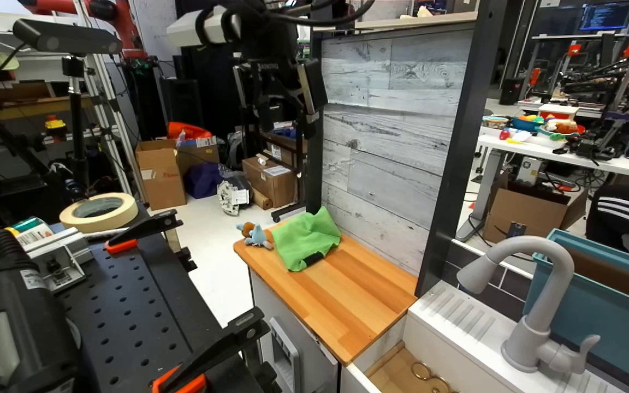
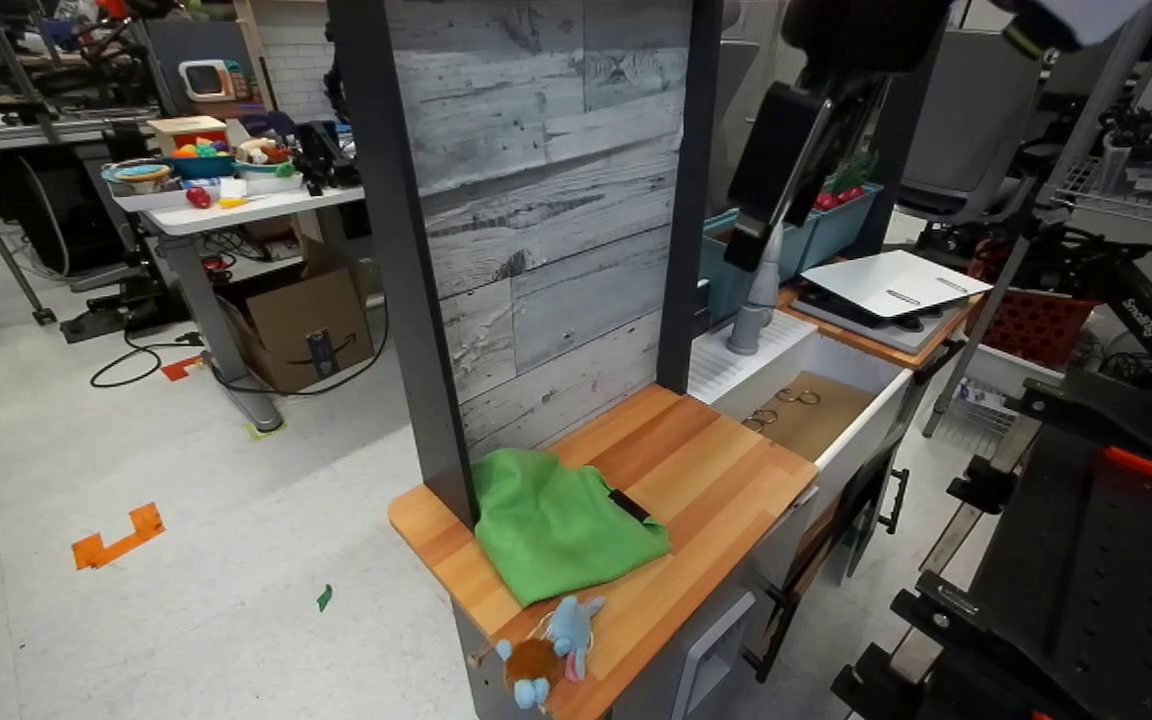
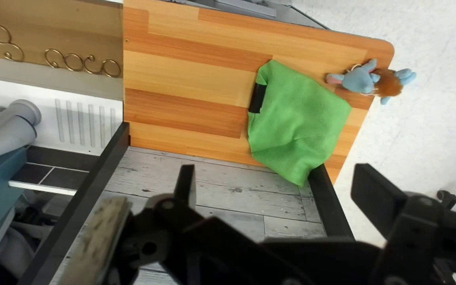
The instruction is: Slide the green towel across the countertop.
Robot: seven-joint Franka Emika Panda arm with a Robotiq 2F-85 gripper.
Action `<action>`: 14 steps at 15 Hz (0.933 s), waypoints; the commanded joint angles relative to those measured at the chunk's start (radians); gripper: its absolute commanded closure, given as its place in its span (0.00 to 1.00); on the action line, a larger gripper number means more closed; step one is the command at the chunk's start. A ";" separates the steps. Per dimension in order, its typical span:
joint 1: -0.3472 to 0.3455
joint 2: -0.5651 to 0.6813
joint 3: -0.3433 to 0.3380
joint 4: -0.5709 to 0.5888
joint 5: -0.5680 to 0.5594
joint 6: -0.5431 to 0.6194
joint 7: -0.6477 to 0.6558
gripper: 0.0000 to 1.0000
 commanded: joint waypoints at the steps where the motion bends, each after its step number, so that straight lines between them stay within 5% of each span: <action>1: 0.007 0.017 -0.004 0.014 0.005 -0.002 -0.005 0.00; 9: 0.007 0.032 -0.005 0.031 0.006 -0.002 -0.005 0.00; 14: 0.058 0.165 -0.034 0.119 -0.132 -0.031 0.065 0.00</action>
